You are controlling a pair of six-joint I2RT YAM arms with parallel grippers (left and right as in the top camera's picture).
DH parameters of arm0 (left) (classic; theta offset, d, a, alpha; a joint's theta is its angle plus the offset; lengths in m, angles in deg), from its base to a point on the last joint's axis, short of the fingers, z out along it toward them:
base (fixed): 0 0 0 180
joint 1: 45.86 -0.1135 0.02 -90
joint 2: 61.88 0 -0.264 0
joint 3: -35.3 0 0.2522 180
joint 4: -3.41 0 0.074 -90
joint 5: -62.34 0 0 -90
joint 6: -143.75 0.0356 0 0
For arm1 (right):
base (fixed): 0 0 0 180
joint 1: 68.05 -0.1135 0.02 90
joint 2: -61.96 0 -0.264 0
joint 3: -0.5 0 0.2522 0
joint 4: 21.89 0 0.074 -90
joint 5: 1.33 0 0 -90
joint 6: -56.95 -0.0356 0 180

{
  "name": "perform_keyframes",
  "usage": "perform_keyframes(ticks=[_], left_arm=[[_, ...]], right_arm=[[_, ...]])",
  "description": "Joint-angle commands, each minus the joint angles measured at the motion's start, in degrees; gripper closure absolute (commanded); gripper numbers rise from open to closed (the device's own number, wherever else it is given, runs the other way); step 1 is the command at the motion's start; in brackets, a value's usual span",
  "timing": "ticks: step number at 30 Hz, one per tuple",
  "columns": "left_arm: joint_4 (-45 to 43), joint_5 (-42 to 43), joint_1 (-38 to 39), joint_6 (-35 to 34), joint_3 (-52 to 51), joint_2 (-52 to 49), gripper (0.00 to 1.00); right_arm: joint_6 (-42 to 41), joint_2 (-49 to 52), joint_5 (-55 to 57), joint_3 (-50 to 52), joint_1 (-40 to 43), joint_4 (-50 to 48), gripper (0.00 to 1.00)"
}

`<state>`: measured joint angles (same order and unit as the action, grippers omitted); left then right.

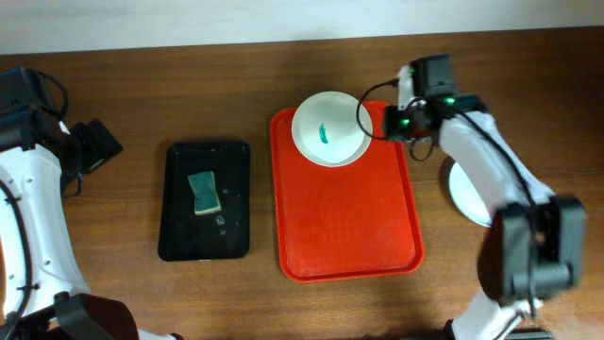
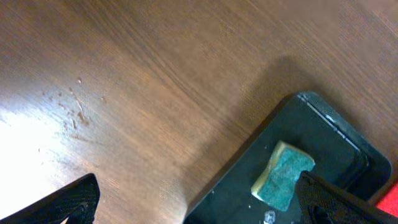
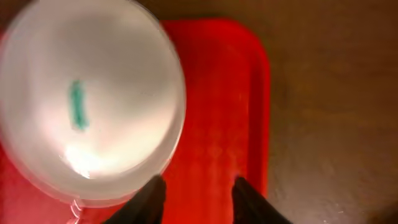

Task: Clean dirty plates on tray and stack at the side
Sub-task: 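Move the right gripper to grip the white plate rim on the red tray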

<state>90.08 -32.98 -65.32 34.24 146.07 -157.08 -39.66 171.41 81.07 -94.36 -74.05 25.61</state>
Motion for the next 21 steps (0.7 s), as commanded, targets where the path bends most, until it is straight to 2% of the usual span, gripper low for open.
perform_keyframes(ticks=[1, 6, 8, 9, 11, 15, 21], left_arm=[[-0.15, -0.04, -0.2, -0.55, 0.63, 0.46, 0.01], [-0.15, -0.04, -0.2, -0.55, 0.63, 0.46, 0.01], [-0.15, -0.04, -0.2, -0.55, 0.63, 0.46, 0.01], [-0.15, -0.04, -0.2, -0.55, 0.63, 0.46, 0.01], [-0.15, -0.04, -0.2, -0.55, 0.63, 0.46, 0.01], [-0.15, -0.04, -0.2, -0.55, 0.63, 0.46, 0.01], [-0.15, -0.04, -0.2, -0.55, 0.63, 0.46, 0.01]], right_arm=[[0.15, 7.28, -3.58, -0.09, -0.04, -5.09, 0.64], [0.39, 12.85, -9.09, -0.09, -0.04, -8.02, 0.64], [0.33, 12.61, -10.67, -0.2, -0.04, -7.63, 0.76], [0.33, 11.96, -11.26, -0.48, 0.0, -6.91, 0.76], [0.33, 10.51, -11.06, -1.33, 0.15, -4.74, 0.68], [0.35, 7.34, -14.1, -3.17, 0.26, -2.45, 0.67], [0.15, 8.55, -14.56, -3.1, -1.36, -1.53, 0.64]])
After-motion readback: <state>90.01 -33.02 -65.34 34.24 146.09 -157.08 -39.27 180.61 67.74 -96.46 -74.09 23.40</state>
